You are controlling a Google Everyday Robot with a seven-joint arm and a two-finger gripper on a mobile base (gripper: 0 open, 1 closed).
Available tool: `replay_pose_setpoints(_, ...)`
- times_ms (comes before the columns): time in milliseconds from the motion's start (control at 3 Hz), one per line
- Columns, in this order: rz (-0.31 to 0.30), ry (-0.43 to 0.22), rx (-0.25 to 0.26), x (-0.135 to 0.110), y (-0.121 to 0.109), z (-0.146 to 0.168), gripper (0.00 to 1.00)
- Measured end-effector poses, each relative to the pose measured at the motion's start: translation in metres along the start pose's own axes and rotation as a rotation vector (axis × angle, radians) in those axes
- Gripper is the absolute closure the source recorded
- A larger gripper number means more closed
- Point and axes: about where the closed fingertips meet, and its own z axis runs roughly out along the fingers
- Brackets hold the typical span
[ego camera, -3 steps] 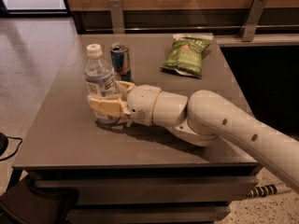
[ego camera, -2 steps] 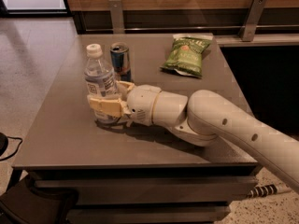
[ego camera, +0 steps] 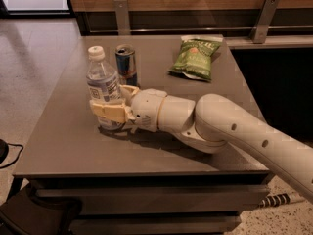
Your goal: Place blue plastic bottle upright
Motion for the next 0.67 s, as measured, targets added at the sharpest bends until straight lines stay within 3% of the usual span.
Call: replay_pose_setpoints(667, -0.002, 0.001, -0.006, -0.0007, 0.0029, 0.0025, 0.06)
